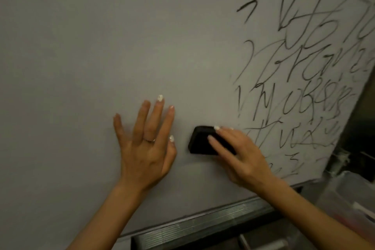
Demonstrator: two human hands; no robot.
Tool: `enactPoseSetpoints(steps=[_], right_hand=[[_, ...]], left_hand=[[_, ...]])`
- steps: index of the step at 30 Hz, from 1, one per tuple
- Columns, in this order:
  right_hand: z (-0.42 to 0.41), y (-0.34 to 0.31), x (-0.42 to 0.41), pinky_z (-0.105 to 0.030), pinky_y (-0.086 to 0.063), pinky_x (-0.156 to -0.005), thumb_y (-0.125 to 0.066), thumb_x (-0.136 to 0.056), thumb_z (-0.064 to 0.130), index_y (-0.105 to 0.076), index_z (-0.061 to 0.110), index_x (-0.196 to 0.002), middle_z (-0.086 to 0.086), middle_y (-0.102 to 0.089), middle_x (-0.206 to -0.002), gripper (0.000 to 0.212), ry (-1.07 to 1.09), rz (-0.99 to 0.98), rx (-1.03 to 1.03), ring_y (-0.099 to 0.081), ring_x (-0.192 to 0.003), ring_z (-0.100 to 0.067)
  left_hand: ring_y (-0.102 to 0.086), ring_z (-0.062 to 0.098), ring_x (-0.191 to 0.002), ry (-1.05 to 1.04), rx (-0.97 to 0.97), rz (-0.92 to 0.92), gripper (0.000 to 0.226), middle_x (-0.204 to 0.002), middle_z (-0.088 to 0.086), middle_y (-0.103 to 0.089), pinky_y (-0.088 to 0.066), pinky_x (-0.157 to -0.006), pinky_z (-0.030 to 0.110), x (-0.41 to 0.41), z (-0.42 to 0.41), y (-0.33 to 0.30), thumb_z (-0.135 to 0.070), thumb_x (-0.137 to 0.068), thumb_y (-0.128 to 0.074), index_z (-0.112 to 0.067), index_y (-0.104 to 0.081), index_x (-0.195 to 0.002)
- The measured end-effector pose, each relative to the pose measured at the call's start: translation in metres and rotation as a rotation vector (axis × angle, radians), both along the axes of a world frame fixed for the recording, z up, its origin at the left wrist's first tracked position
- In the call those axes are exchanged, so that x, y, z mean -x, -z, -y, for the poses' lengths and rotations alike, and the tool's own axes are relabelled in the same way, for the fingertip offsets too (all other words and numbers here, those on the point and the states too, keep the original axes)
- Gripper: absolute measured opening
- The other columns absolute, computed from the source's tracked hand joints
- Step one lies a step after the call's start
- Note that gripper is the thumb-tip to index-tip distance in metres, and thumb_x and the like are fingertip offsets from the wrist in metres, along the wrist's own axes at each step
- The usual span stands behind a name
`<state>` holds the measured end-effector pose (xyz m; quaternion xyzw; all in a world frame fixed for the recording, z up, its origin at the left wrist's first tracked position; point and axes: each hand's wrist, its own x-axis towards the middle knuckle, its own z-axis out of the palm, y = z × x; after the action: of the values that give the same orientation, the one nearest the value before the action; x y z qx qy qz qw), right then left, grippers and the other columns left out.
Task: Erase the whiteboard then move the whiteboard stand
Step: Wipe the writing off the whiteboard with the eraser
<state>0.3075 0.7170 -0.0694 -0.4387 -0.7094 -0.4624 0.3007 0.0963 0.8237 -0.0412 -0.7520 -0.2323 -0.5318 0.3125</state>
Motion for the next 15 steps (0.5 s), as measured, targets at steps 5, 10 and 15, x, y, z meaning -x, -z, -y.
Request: enactPoseSetpoints(steps=[5, 10, 15], right_hand=[[0.023, -0.104, -0.058, -0.036, -0.037, -0.110, -0.063, -0.090, 0.011, -0.040, 0.001, -0.133, -0.021, -0.040, -0.133, 0.049, 0.000, 0.012, -0.177, -0.044, -0.123, -0.034], [0.041, -0.205, -0.106, -0.025, -0.032, -0.112, -0.062, -0.093, 0.019, -0.045, 0.003, -0.133, -0.025, -0.042, -0.133, 0.046, 0.003, -0.013, -0.282, -0.041, -0.125, -0.029], [0.041, -0.272, -0.134, -0.025, -0.032, -0.109, -0.060, -0.092, 0.025, -0.051, 0.003, -0.131, -0.026, -0.049, -0.133, 0.046, -0.012, 0.035, -0.185, -0.045, -0.124, -0.034]], left_hand=[[-0.004, 0.023, -0.146, -0.031, 0.004, 0.020, 0.052, -0.152, 0.011, -0.024, -0.001, -0.112, 0.061, -0.052, 0.009, -0.045, -0.027, -0.096, -0.030, -0.012, -0.027, -0.146], [-0.007, 0.025, -0.146, -0.049, 0.043, 0.070, 0.053, -0.155, 0.010, -0.018, 0.000, -0.114, 0.058, -0.098, 0.022, -0.067, -0.034, -0.099, -0.021, -0.011, -0.023, -0.147], [-0.006, 0.024, -0.146, -0.131, 0.095, 0.076, 0.058, -0.159, 0.008, -0.003, 0.000, -0.115, 0.055, -0.123, 0.022, -0.063, -0.039, -0.099, -0.016, -0.012, -0.014, -0.151]])
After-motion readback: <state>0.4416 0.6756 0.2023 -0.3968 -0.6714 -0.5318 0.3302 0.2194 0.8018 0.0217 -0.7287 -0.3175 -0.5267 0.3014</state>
